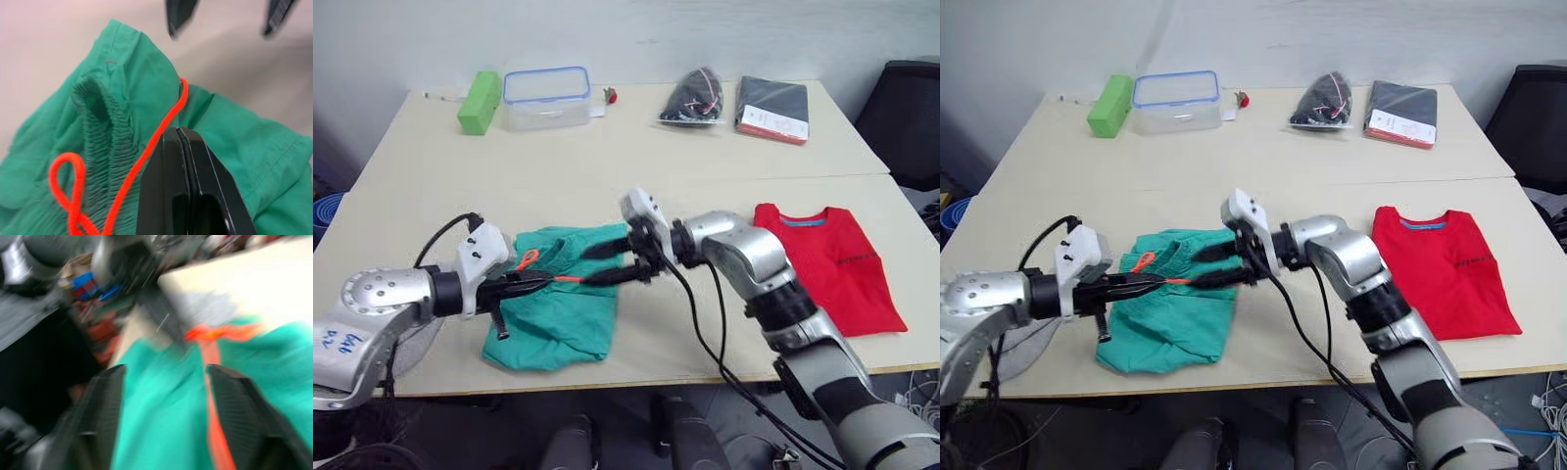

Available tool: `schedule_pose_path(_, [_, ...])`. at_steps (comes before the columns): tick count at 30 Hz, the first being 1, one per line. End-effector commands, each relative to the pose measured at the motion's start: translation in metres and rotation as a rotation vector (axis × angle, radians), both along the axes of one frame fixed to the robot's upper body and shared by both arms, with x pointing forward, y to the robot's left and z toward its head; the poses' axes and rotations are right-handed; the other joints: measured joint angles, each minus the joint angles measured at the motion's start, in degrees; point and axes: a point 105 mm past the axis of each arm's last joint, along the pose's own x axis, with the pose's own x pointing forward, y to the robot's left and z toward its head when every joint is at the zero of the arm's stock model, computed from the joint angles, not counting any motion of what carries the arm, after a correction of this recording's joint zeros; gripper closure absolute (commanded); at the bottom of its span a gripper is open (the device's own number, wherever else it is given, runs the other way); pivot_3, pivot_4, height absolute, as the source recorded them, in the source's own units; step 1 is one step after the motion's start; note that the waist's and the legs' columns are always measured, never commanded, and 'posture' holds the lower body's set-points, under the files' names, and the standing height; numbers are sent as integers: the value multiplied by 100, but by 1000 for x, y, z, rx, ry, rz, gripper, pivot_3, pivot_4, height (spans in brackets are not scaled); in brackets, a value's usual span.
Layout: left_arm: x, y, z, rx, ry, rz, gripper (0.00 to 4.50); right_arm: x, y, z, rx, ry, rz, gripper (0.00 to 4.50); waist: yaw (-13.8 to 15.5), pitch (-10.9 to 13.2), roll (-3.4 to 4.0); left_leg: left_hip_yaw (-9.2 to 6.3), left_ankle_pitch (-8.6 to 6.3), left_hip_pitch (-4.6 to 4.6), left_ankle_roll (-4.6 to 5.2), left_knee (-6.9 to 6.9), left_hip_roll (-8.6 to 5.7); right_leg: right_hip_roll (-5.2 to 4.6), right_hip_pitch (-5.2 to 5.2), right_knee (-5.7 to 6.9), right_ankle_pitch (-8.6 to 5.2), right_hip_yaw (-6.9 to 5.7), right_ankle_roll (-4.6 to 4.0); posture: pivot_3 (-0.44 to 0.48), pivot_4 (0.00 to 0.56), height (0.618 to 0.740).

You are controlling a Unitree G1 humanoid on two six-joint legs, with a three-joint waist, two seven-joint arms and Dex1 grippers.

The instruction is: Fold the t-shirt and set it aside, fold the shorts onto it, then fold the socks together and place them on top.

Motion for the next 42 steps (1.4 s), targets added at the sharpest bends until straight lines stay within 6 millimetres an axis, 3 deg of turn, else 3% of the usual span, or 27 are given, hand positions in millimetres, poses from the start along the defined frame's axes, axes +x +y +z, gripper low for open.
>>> schedule_pose_path(1, [4,6,-16,53,-12,48,4500,11,19,-11,-42,-183,-44,3441,6,0,0,-2,0,2,-2,-3,1,0,0,1,-2,-2,-3,0,150,740])
schedule_pose_path(4, [9,10,-28,57,-1,99,4500,12,34,-25,-81,-276,-40,4488,7,0,0,0,0,2,-4,-6,-1,-1,0,3,-3,-1,-5,0,150,740])
schedule_pose_path(8, [14,16,-40,78,0,147,4500,17,42,-47,-142,-365,-48,4488,6,-3,-5,0,-1,1,-2,-4,-4,-6,2,14,-2,0,-3,0,150,740])
schedule_pose_path(10, [15,18,-48,86,15,159,4500,30,41,-64,-214,-432,-118,4488,1,-3,-5,-1,-1,1,-2,-4,-4,-6,2,16,-2,0,-4,0,150,740])
schedule_pose_path(14, [11,18,-63,89,54,167,4500,60,17,-87,-331,-509,-262,4488,-19,-3,-5,-1,0,3,-4,-4,-4,-9,2,18,-2,0,-4,0,150,740])
schedule_pose_path(19, [9,19,-73,91,75,172,4500,88,-15,-78,-332,-468,-411,4488,-30,-2,-4,-3,3,46,-8,-11,-2,-10,42,6,-7,-2,-12,0,150,740])
schedule_pose_path(25, [12,22,-72,84,72,178,4500,104,-45,-64,-300,-426,-509,4488,-66,-2,-2,-12,-4,86,-8,-19,6,-9,86,-6,-11,-11,-19,0,150,740])
schedule_pose_path(30, [19,13,-47,-19,2,154,4500,85,-50,-26,-31,-86,-442,4488,-71,1,2,-15,-4,81,-7,-19,8,-10,86,-4,-10,-14,-19,0,150,740])
schedule_pose_path(34, [16,0,-20,-117,-50,82,4500,48,-66,-27,-33,157,-365,4488,-6,1,2,-33,-10,64,-11,-21,19,-6,85,-1,-10,-32,-18,0,150,740])
schedule_pose_path(36, [14,-2,-11,-133,-62,63,4500,26,-74,-36,-80,312,-332,4131,31,1,2,-33,-16,62,-8,-23,19,-7,84,-12,-11,-32,-20,0,150,740])
schedule_pose_path(39, [14,-2,-4,-127,-79,54,4500,-3,-80,-49,-153,534,-292,3249,29,3,6,-29,-22,60,-2,-23,19,-9,85,-32,-12,-27,-22,0,150,740])
schedule_pose_path(42, [11,-4,0,-130,-86,41,4500,-13,-77,-64,-200,671,-303,2266,13,5,9,-24,-23,67,-2,-23,20,-7,85,-41,-14,-23,-24,0,150,740])
